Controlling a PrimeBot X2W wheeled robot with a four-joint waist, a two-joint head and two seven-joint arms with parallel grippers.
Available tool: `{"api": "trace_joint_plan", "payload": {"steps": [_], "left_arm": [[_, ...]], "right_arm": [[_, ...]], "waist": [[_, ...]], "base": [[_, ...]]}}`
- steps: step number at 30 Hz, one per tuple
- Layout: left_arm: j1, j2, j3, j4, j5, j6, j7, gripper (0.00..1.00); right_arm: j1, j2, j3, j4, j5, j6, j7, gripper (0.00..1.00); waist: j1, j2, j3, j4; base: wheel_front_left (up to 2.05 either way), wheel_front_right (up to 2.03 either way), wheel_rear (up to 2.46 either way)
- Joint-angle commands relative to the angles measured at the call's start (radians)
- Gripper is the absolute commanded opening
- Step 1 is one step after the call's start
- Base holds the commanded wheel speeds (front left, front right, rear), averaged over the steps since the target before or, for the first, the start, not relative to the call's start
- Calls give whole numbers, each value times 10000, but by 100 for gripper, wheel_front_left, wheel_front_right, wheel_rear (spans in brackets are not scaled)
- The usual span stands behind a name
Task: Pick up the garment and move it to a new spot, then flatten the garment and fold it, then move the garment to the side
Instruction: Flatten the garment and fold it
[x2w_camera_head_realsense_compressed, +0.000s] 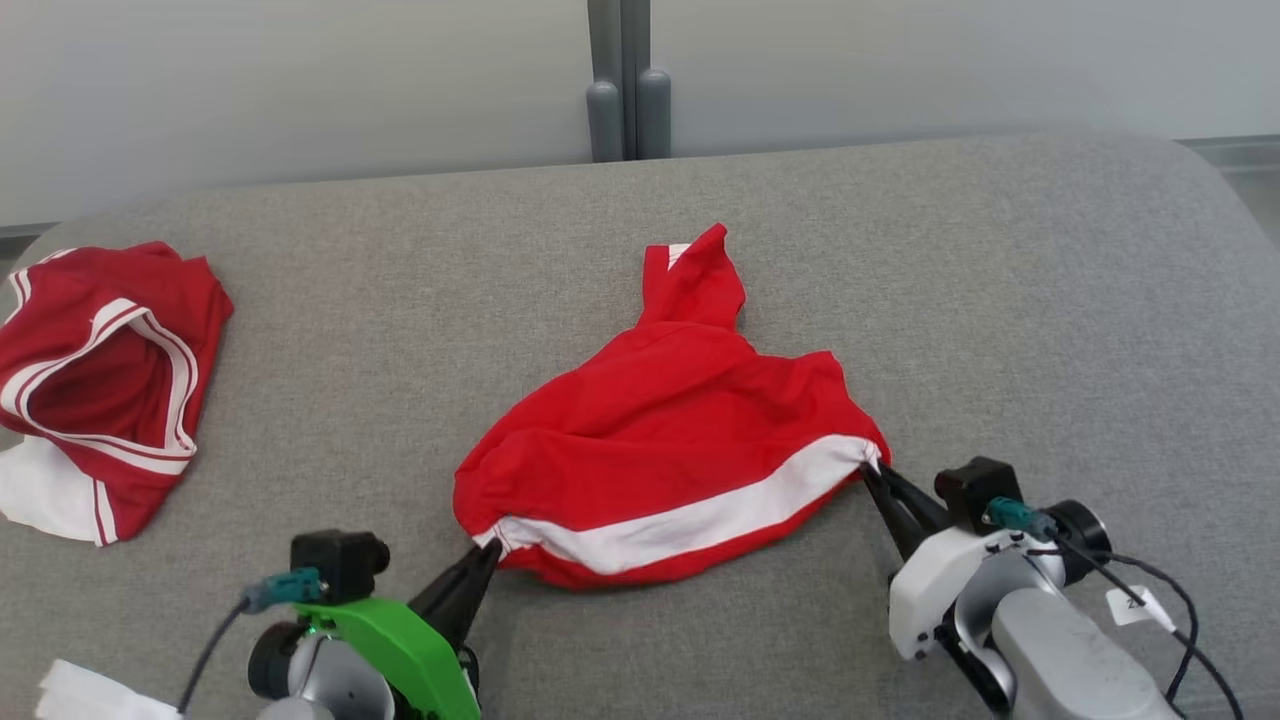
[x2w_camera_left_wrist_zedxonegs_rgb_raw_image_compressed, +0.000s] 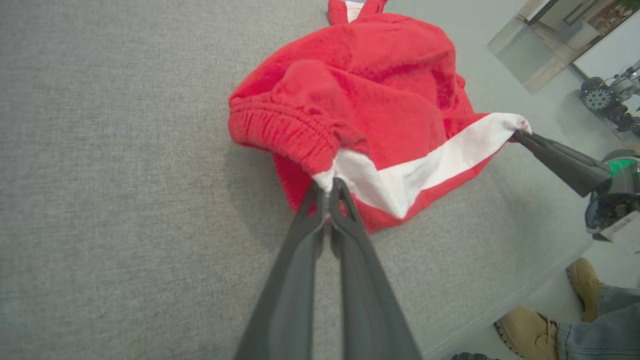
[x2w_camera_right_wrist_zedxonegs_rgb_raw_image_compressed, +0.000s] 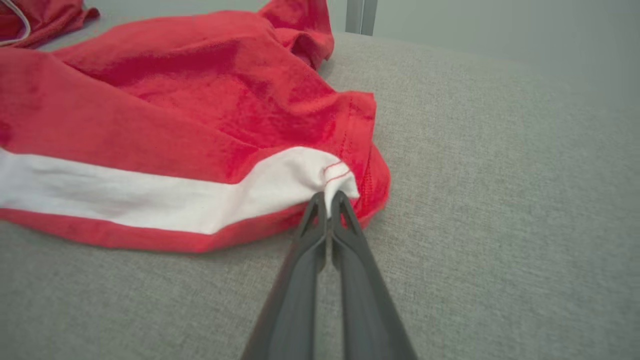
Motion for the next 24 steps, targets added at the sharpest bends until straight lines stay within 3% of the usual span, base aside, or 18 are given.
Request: {"api": "trace_joint_plan", "payload": {"steps": [1,6,11,13,18,24], "left_arm": [[-73,228,60,-313,-134,-18,155,0],[-572,1318,861,-2937,-1247,97,1420,0],[-1953,2199,2067,-4989,-2488,617,2901,0],[-2865,2402,2291,-5383,-2876,819,3554,0],[-6054,2527,2301,-4775,-2713,1077,4584,0],[-10131,1633,1814,-1788,-1323,908,3840,0]], "right_arm": [[33,-194,68,-257,195,-10,-44,0],[-243,-1515,326,-3113,1904,-10,774,0],[-906,-2994,-579,-6340,3497,-10,2366,0],[-1489,-3252,-1016,-7310,4006,-10,2992,0],[-3807,-3090,-1843,-7921,4476,-10,4328,0],[-7567,-1650,-2627,-5742,3276,-10,4409,0]], "waist": [[0,0,80,-16],[0,0,484,-132],[0,0,1532,-284],[0,0,2130,-321],[0,0,3702,-251],[0,0,5128,-177]], "base": [[0,0,0],[0,0,0],[0,0,0],[0,0,0],[0,0,0],[0,0,0]]}}
